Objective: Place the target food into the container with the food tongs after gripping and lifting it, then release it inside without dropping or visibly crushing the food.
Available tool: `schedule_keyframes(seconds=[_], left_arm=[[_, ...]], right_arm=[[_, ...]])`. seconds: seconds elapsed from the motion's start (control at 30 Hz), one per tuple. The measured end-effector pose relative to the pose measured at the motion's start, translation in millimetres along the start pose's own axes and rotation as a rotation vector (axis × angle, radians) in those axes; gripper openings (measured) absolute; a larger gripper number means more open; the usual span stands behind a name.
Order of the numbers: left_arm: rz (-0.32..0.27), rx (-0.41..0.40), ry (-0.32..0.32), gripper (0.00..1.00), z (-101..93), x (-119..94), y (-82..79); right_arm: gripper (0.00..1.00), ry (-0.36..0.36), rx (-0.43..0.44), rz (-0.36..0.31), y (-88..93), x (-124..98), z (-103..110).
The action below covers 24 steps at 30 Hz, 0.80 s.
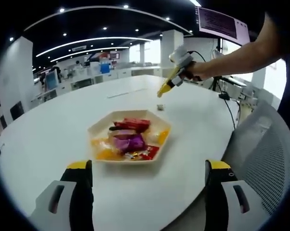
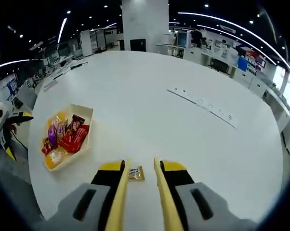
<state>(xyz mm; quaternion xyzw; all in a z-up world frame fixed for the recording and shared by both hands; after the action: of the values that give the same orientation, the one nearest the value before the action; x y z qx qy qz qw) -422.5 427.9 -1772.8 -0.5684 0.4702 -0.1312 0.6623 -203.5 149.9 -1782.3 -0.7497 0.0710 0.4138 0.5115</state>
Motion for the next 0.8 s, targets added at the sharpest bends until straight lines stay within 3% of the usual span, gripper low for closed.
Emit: schedule_keyframes(seconds=[0.43,0.8], left_arm=[[0.017,-0.011,-0.012,0.93,2.7,0.1,3.5],[0.025,-0.009,-0.006,0.93,1.9,1.0,4.5]], right_arm=[[0.28,0.028,-0.060,0.060,14.3,22.2,-0.5],[0.27,0.016,-0.112,0.084,23.9,17.9,2.2]])
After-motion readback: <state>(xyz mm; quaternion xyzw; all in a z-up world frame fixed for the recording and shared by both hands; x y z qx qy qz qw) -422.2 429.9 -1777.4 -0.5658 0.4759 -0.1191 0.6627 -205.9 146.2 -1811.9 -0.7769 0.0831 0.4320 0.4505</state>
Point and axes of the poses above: the point that each gripper's makers call its tool centre point, and the gripper's own axes: x roughly forward along the fingers, z roughly to its left, y roughly out of its underside, the point moved 2 cm from there along -x, roughly backward along the fingers, and after that the axes turned 11 degrees about y, right-handed, at the moved point
